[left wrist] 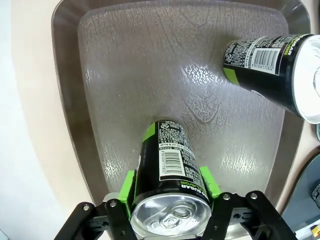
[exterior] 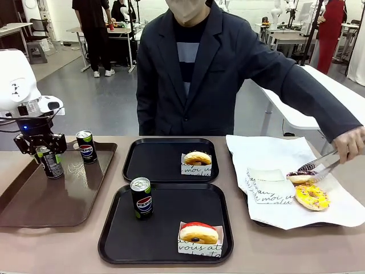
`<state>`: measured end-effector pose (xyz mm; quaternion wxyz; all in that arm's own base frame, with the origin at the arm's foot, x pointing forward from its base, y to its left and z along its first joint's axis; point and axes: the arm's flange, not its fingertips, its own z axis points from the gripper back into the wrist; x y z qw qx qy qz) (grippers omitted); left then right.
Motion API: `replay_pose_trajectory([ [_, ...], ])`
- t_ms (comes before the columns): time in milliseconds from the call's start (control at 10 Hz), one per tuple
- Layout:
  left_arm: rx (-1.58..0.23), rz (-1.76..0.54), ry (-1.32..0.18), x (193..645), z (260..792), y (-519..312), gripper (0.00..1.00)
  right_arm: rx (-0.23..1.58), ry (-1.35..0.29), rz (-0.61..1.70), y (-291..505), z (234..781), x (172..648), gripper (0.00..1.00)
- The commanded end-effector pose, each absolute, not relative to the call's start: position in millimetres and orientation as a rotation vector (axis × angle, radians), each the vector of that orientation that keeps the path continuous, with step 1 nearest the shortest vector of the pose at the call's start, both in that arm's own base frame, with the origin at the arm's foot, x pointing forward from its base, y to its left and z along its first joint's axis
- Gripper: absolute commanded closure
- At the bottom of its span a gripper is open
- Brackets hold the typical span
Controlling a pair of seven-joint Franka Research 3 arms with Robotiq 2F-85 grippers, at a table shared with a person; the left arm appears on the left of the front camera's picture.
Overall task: Set up donuts and drinks on trays.
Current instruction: Pick up one Pepsi coke from the Handle tray and place it on the Flat Tray without a Pepsi coke.
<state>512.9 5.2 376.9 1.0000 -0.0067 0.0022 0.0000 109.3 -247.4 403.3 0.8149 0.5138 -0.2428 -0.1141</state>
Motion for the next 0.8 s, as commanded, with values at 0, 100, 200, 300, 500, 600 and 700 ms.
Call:
replay_pose_trajectory([
  [0, -0.016, 0.004, -0.014, 513.8, 382.6, 8.1, 0.95, 1.111, -0.538, -0.237, -249.2, 403.0, 99.9, 0.0],
  [100, -0.017, 0.006, -0.015, 512.6, 382.7, 8.3, 1.0, 1.111, -0.538, -0.237, -249.2, 403.0, 99.9, 0.0],
  [200, -0.017, 0.019, 0.005, 511.8, 387.6, 8.3, 0.54, 1.111, -0.538, -0.237, -249.2, 403.0, 99.9, 0.0],
  [300, -0.03, 0.027, 0.013, 504.9, 407.9, 8.3, 0.54, 1.111, -0.538, -0.237, -249.2, 403.0, 99.9, 0.0],
  [500, -0.051, 0.076, -0.009, 482.6, 462.1, 6.2, 0.54, 1.111, -0.538, -0.237, -249.2, 403.0, 99.9, 0.0],
  [600, -0.053, 0.111, -0.005, 468.7, 485.4, 7.1, 0.54, 1.111, -0.538, -0.237, -249.2, 403.0, 99.9, 0.0],
  [700, -0.057, 0.125, -0.008, 452.9, 504.4, 8.2, 0.54, 1.111, -0.538, -0.237, -249.2, 403.0, 99.9, 0.0],
])
